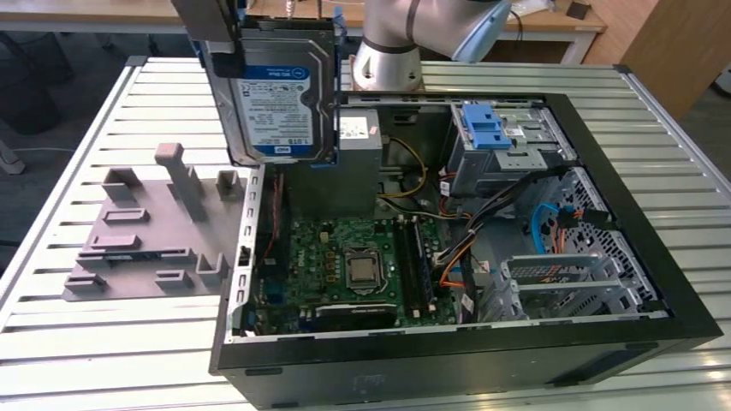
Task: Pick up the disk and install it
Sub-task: 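Pick up the disk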
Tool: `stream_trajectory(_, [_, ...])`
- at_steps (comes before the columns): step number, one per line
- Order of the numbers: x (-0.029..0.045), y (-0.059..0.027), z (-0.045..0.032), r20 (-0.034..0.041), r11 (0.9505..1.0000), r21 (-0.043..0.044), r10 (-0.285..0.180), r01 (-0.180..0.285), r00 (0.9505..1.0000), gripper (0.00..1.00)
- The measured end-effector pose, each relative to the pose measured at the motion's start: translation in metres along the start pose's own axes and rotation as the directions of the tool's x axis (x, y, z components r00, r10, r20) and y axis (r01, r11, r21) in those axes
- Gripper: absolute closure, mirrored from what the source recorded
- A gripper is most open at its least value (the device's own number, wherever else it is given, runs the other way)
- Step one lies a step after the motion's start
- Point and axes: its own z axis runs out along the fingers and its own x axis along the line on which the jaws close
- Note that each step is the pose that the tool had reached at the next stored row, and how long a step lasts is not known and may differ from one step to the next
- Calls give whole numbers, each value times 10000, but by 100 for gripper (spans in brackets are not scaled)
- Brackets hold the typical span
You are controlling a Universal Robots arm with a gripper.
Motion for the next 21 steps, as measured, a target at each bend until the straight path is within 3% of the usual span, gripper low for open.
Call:
stream_trajectory(13, [-4, -511, -24, 0, 10000, -85, 0, 0, 10000, 64])
stream_trajectory(21, [-7, -765, -35, -1, 9999, -116, 2, -2, 10000, 64])
